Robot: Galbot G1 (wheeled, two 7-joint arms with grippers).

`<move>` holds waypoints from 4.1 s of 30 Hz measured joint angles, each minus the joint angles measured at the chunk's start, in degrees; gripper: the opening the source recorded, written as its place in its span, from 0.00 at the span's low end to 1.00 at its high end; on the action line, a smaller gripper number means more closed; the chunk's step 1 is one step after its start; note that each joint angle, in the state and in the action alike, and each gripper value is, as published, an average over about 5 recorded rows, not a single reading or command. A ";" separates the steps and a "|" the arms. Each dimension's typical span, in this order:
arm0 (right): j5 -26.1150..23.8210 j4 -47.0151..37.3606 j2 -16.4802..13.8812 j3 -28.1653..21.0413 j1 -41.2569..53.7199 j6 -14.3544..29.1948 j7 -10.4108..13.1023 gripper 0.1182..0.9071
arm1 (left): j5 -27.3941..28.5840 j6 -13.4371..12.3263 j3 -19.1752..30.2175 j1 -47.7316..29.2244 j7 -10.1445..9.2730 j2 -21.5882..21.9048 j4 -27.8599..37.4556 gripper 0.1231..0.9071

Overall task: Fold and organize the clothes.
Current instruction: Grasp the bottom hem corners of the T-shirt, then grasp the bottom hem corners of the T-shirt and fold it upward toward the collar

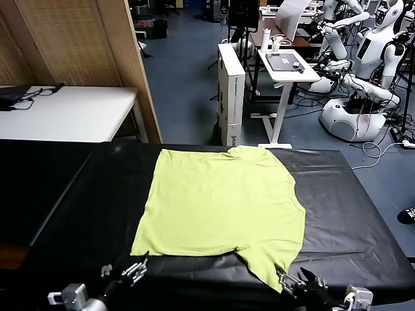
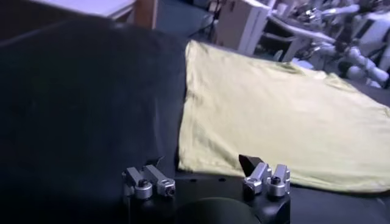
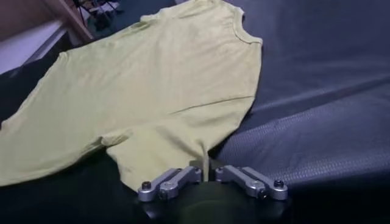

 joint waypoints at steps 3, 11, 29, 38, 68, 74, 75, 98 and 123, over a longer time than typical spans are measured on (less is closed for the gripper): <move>0.00 -0.19 0.01 -0.09 0.03 -0.01 -0.04 0.81 | 0.09 -0.01 0.12 -0.23 0.10 -0.09 0.32 0.03; -0.04 -1.25 0.09 -0.70 0.34 -0.07 -0.21 0.26 | 0.27 -0.05 0.59 -0.67 0.14 -0.33 1.16 0.03; -0.32 4.40 -0.99 0.23 -4.57 -3.80 4.63 0.03 | 0.56 -0.37 0.73 -0.01 0.33 -0.57 1.66 0.03; -0.70 7.32 -1.31 0.72 -7.20 -4.16 5.04 0.03 | 0.62 -0.26 -0.34 2.42 -0.51 -1.45 -0.31 0.03; -1.41 -12.17 -11.36 -2.36 17.13 11.66 -7.81 0.03 | -0.90 -0.12 -2.02 -2.07 -2.72 -6.76 -3.00 0.03; -1.66 -18.68 -12.12 -6.67 25.54 12.52 -7.82 0.03 | -0.70 0.35 -0.88 -6.95 -3.09 -6.19 -0.84 0.03; -1.75 -19.64 -12.15 -7.43 26.92 12.55 -7.80 0.03 | -0.70 0.41 -0.77 -7.73 -3.17 -6.08 -0.47 0.03; -3.41 -33.56 -12.23 -17.28 43.44 12.24 -7.09 0.03 | 0.40 0.45 2.14 -19.81 -3.10 -3.15 10.46 0.03; -3.23 -33.29 -12.16 -15.78 42.93 12.10 -6.21 0.03 | -0.15 0.52 6.31 -26.91 -2.97 0.96 19.02 0.16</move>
